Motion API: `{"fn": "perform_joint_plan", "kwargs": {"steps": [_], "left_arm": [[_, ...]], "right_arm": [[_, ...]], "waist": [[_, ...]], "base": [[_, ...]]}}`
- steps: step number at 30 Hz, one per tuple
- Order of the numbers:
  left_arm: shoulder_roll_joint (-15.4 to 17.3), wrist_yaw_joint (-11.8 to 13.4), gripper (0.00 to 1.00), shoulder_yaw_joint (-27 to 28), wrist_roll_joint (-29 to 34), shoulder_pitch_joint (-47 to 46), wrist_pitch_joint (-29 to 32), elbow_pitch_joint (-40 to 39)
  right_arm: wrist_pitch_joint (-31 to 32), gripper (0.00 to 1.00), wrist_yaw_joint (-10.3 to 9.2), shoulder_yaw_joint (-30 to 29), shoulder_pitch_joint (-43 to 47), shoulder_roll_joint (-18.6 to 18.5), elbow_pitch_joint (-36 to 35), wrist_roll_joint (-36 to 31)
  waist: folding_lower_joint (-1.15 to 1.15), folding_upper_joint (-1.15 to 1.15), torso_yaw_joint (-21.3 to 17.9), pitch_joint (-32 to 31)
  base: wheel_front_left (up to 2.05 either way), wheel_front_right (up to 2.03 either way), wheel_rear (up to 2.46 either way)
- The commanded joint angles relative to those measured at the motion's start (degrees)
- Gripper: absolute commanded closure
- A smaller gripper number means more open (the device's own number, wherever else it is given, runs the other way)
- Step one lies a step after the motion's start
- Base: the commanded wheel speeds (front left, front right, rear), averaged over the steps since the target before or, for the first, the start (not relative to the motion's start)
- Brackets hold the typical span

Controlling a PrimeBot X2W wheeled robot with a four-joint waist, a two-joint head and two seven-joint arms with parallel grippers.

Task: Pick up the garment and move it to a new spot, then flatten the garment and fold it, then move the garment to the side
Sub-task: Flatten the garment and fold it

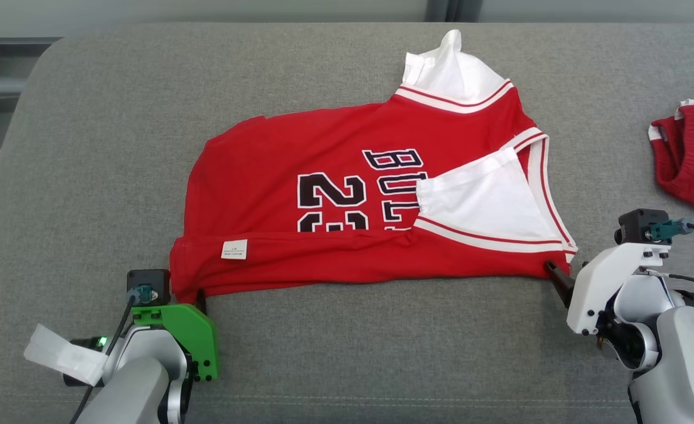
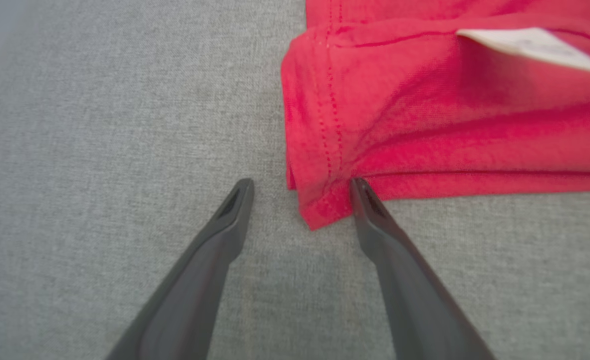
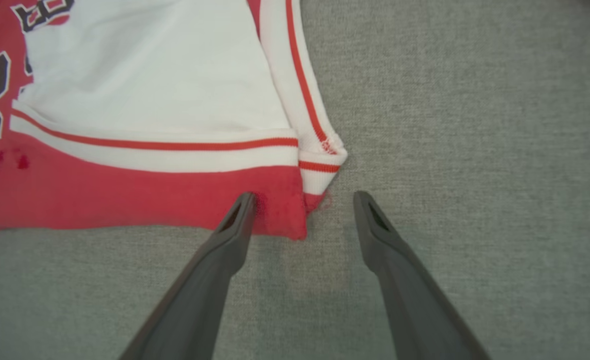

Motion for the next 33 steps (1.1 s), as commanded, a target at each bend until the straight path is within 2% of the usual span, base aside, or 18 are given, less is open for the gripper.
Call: {"fn": "perform_joint_plan", "kwargs": {"steps": [1, 9, 10, 11, 12, 13, 14, 15, 25, 33], "left_arm": [[-0.1, 0.1, 0.00, -0.8, 0.3, 0.7, 0.9, 0.0], [-0.5, -0.9, 0.00, -1.4, -0.4, -0.4, 2.1, -1.3], [-0.5, -1.1, 0.16, -1.6, -0.4, -0.5, 2.2, -1.3], [-0.6, -1.5, 0.55, -1.8, -0.4, -0.7, 2.4, -1.4], [-0.6, -1.9, 0.82, -2.0, -0.4, -0.9, 2.4, -1.4], [-0.6, -2.2, 1.00, -2.2, -0.4, -1.0, 2.7, -1.4], [-0.5, -2.5, 1.00, -2.4, -0.4, -1.2, 3.0, -1.3], [-0.5, -2.5, 1.00, -2.4, -0.5, -1.3, 2.9, -1.3], [0.4, -2.5, 1.00, -2.6, -0.7, 0.1, 1.7, -1.7], [3.6, -1.4, 1.00, -2.9, -1.1, 4.5, 3.0, -5.8]], "right_arm": [[-0.3, 0.00, -0.01, -0.2, -0.8, 0.0, 0.6, -0.6], [-0.8, 0.00, 0.00, 0.6, -2.5, 0.8, 3.4, -1.3], [-0.9, 0.10, 0.00, 0.8, -2.7, 0.8, 3.7, -1.3], [-0.8, 0.36, 0.00, 1.1, -3.0, 0.9, 3.9, -1.2], [-0.9, 0.56, 0.00, 1.3, -3.1, 0.9, 4.1, -1.1], [-1.0, 0.74, 0.00, 1.4, -3.3, 0.9, 4.3, -1.1], [-0.9, 0.91, 0.00, 1.6, -3.4, 0.9, 4.5, -1.0], [-0.9, 1.00, 0.00, 1.7, -3.5, 0.8, 4.6, -0.9], [0.4, 1.00, -0.03, 1.6, -0.9, -0.8, 2.8, 1.1], [5.5, 1.00, -0.06, -1.1, 6.9, -2.7, -6.5, 3.1]], "waist": [[0.00, 0.00, 0.2, 0.5], [0.00, 0.00, 0.3, 1.5], [0.00, 0.00, 0.3, 1.6], [0.00, 0.00, 0.3, 1.7], [0.00, 0.00, 0.3, 1.7], [0.00, 0.00, 0.3, 1.8], [0.00, 0.00, 0.3, 1.8], [0.00, 0.00, 0.3, 1.8], [0.00, 0.00, 0.6, 0.1], [0.00, 0.00, 0.2, -3.2]], "base": [[0.00, 0.00, 0.00], [0.00, 0.00, 0.00], [0.00, 0.00, 0.00], [0.00, 0.00, 0.00], [0.00, 0.00, 0.00], [0.00, 0.00, 0.00], [0.00, 0.00, 0.00], [0.00, 0.00, 0.00], [0.00, 0.00, 0.00], [0.00, 0.00, 0.00]]}}
